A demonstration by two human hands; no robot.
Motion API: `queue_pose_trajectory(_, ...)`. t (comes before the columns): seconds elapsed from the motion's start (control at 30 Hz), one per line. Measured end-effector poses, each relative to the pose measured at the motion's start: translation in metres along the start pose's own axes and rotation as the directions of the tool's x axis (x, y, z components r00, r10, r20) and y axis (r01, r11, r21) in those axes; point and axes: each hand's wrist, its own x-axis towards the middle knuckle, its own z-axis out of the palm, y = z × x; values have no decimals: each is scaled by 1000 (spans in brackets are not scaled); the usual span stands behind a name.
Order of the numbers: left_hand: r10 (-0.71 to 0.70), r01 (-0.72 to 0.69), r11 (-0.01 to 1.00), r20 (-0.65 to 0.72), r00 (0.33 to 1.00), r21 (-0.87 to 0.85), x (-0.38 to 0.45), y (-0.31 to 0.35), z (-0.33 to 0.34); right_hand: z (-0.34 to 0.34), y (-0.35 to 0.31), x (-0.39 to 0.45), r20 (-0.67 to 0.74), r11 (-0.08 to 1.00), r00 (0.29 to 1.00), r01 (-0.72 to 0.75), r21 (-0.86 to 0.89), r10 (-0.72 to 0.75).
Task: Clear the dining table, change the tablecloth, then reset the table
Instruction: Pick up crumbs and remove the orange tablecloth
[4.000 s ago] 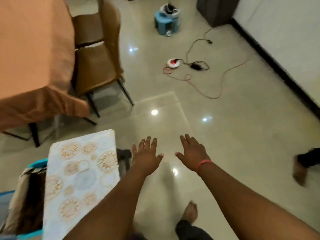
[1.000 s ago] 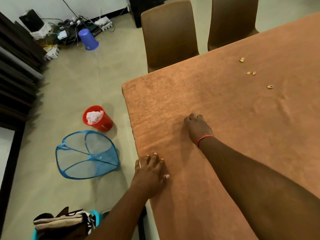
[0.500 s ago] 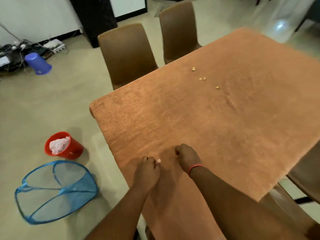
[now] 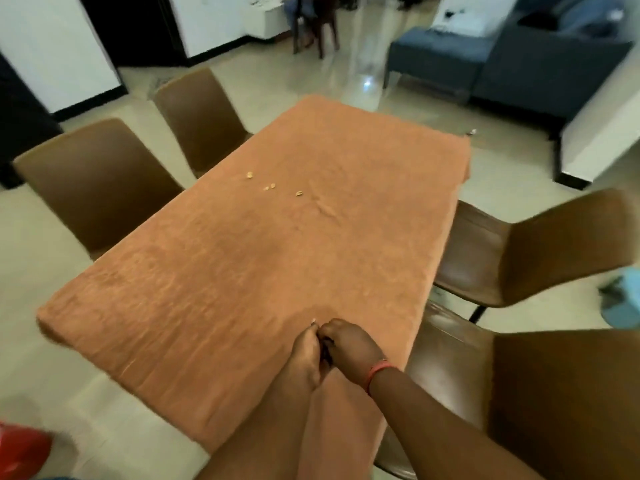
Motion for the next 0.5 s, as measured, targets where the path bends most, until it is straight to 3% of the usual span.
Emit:
queue_pose_trajectory(0.2,6,-22,910,39,999,413,8,-65,97,-60,92,-82,-235,987,958,-161,23,162)
queue_pose_trajectory(0.33,91,-138,707,105,990,694,-2,-134,194,-107,180,-155,-401,970,888,-243,10,226)
queue_pose_trajectory(0.5,300,-403,482,286,910,778,-20,-259,324,-167,316,-282,-528,932,792,-361,-2,306)
